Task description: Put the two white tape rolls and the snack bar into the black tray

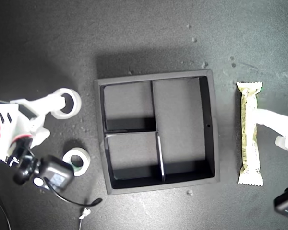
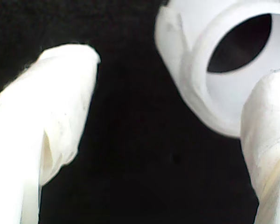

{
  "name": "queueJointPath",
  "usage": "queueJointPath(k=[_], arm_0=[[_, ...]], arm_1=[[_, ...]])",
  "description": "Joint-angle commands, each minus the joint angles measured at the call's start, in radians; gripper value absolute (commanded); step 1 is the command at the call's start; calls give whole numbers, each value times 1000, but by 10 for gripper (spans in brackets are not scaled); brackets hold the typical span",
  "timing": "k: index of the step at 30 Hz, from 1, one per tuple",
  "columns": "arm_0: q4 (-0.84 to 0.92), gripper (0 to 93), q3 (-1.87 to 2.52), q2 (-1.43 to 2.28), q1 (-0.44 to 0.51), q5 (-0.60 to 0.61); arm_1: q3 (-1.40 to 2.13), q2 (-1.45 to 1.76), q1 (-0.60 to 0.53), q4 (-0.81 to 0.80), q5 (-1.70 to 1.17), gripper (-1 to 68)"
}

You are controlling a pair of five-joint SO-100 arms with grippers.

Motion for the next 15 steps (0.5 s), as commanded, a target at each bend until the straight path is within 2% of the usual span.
queueJointPath(k=[1,7,15], arm_0=[[-40,237,-14,-46,3,-6],[-66,235,-40,-161,-21,-8],[-72,174,-43,-264,-124,-17]], arm_1=[[2,-15,-9,-3,12,352],[-34,-98,11,-3,121,355],[37,-84,87,-144,756,293]])
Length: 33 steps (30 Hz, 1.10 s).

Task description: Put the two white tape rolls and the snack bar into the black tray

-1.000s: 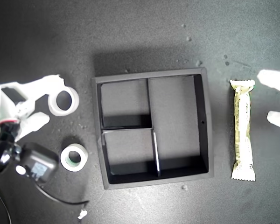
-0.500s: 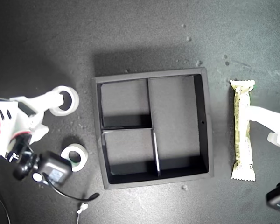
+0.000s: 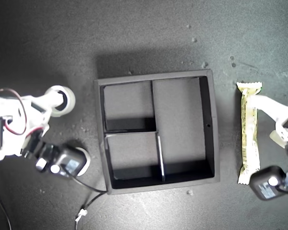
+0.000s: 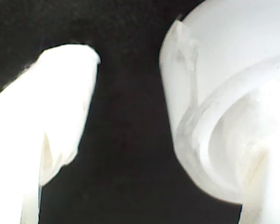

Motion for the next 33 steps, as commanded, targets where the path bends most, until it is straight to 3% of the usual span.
queueJointPath(k=[1,5,11,18,24,33], arm_0=[[-17,162,-41,-32,-49,-11],[-37,100,-41,-63,-89,2],[-40,31,-37,-5,-106,31],[11,0,-44,103,-121,57],[98,0,-121,179,-132,95],[262,0,-476,94,-107,164]], arm_1=[[31,15,20,-66,316,286],[60,3,41,-124,336,285],[34,0,5,-115,-224,293],[41,-2,-84,-75,-532,299],[144,-5,-110,-150,-652,310],[331,-18,-58,-379,-709,297]])
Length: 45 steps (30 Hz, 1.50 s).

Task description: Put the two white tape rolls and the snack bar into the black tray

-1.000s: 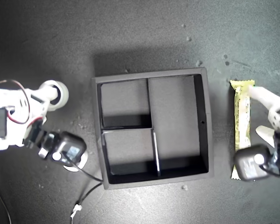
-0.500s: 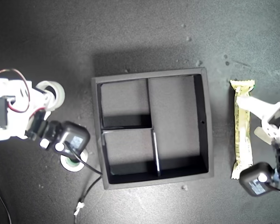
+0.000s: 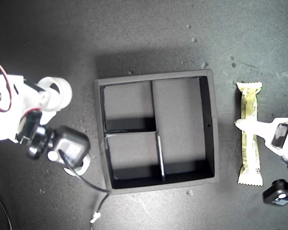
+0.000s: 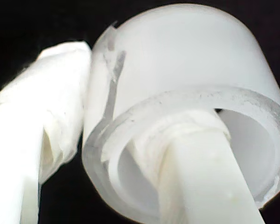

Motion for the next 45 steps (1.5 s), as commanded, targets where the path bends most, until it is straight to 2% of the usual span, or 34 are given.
queueJointPath(k=[1,6,10,12,22,25,28,33,35,38,45], arm_0=[[55,0,-201,-52,17,25],[127,0,-410,-187,34,34],[175,0,-538,-295,38,43],[193,0,-588,-339,40,44],[298,0,-834,-554,58,58],[310,0,-894,-614,61,58],[322,0,-966,-676,64,58],[407,0,-1177,-824,77,60],[476,0,-1310,-902,86,57],[597,0,-1575,-1048,100,48],[597,0,-1502,-1039,98,9]], arm_1=[[32,-12,23,-89,-18,284],[-46,-184,25,-130,-25,199],[-175,-330,8,-67,-17,48],[-206,-331,-6,-25,-11,1],[-606,-331,-109,451,-57,1],[-793,-331,-132,537,-104,1],[-904,-333,-130,460,-169,1],[-861,-342,-77,130,-249,0],[-876,-383,-57,52,-282,0],[-1025,-517,-37,35,-336,0],[-1439,-825,-25,141,-400,3]])
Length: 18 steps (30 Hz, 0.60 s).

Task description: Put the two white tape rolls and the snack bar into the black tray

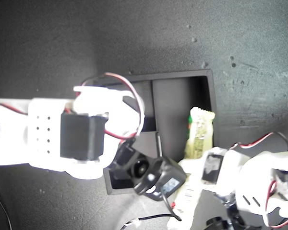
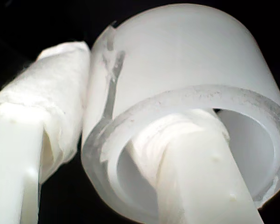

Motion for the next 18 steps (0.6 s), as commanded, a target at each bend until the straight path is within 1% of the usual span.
queueJointPath(k=[1,10,12,13,14,16,18], arm_0=[[18,0,-21,11,-5,-20],[18,1,-124,-89,26,-43],[18,28,-130,-104,29,-51],[18,64,-133,-110,32,-54],[18,98,-133,-112,34,-55],[18,141,-132,-110,38,-55],[18,170,-109,-92,41,-54]], arm_1=[[-173,-29,11,32,-388,5],[-186,-31,18,26,-407,21],[-179,-31,14,35,-405,31],[-176,-31,11,52,-403,59],[-175,-31,6,77,-403,101],[-178,-31,-2,153,-405,192],[-184,-31,-6,239,-407,257]])
